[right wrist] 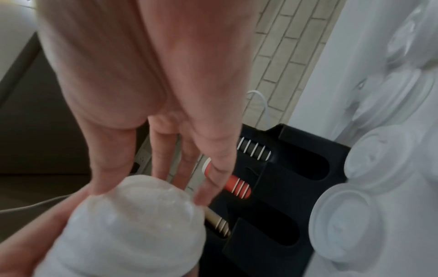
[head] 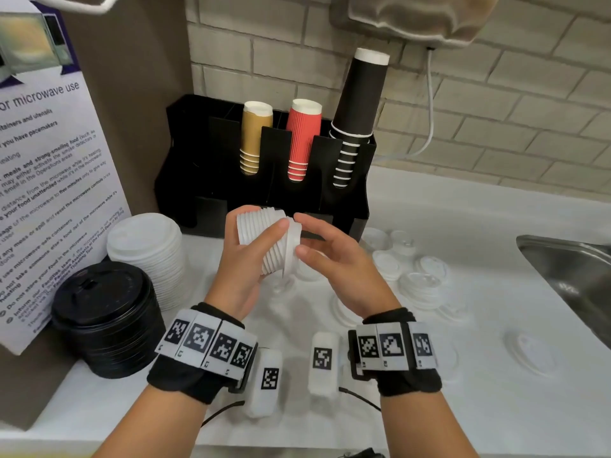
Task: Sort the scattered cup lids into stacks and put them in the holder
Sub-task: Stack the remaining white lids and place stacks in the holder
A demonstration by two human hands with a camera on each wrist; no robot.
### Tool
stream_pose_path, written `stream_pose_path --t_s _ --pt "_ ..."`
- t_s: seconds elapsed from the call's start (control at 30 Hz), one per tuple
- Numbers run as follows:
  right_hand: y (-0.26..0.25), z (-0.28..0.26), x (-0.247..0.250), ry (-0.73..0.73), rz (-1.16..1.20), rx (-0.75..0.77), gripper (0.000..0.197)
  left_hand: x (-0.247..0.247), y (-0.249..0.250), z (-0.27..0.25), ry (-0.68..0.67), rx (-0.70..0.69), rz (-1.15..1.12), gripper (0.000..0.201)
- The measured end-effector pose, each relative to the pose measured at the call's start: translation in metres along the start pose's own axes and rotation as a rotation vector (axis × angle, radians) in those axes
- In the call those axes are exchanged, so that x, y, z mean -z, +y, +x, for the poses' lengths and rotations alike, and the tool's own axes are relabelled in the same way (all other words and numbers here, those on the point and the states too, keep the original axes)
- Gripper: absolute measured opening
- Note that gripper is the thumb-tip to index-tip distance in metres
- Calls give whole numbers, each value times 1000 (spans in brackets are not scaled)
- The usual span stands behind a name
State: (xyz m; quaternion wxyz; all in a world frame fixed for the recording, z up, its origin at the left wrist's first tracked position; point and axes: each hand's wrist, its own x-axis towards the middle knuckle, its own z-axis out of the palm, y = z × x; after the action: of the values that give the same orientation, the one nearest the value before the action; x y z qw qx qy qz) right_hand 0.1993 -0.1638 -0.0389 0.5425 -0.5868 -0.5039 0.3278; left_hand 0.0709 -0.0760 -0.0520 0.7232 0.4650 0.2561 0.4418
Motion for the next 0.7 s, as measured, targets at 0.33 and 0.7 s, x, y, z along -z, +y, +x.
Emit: stream_pose_path --t_s 0.33,0.7 --pt "1 -1 0 97 129 80 49 -6 7 -2 -68 -25 -5 58" --pt "-11 -1 11 13 28 107 46 0 11 1 -232 85 61 43"
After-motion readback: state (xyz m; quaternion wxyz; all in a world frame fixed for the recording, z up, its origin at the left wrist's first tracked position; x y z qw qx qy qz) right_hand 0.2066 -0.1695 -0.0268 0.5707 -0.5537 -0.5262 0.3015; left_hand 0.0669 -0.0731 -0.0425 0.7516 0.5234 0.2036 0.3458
